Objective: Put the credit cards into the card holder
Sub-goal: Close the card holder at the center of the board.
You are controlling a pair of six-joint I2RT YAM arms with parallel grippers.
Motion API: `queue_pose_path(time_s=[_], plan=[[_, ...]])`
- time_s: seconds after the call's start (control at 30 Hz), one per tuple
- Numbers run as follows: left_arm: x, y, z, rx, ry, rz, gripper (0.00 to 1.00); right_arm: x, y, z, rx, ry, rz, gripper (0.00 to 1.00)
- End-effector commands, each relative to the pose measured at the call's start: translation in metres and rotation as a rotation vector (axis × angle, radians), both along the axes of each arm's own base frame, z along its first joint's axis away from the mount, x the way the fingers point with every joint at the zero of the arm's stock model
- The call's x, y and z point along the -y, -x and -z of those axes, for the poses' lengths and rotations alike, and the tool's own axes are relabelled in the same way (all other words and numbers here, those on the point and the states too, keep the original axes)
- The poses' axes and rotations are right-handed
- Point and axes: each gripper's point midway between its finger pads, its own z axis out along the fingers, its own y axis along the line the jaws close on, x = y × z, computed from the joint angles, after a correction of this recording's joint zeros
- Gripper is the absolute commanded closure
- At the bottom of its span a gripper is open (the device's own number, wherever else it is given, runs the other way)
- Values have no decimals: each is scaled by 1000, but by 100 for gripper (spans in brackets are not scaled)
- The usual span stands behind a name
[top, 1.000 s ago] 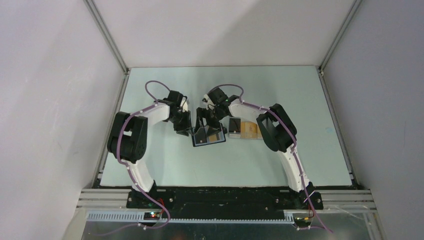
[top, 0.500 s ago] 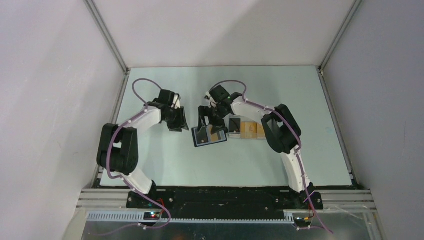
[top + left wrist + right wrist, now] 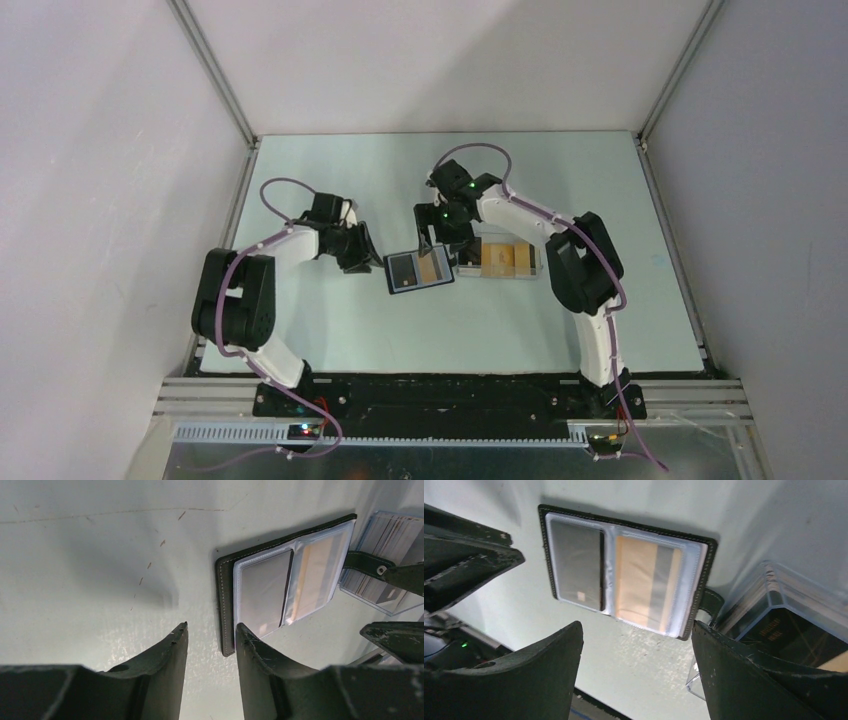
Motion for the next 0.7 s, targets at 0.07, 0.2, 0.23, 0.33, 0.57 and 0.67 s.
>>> queue_pose_path(time_s=[0.07,0.2,0.23,0.33,0.57,0.67], plan=[[6,-13,-11,56,54,-1,55,29,-16,-3,107,196,9,17],[5,-9,-7,47,49,7,55,32,-18,-9,148,196,11,17],[5,-8,-6,45,47,6,55,34,-17,-9,149,199,10,17],[5,-8,-5,43,46,3,55,40,-18,-9,148,217,21,17],[7,-12,-10,51,58,-1,55,56,-22,-5,162,267,47,17],[8,-12,-8,42,64,-3,55,55,-22,0,139,258,46,17]])
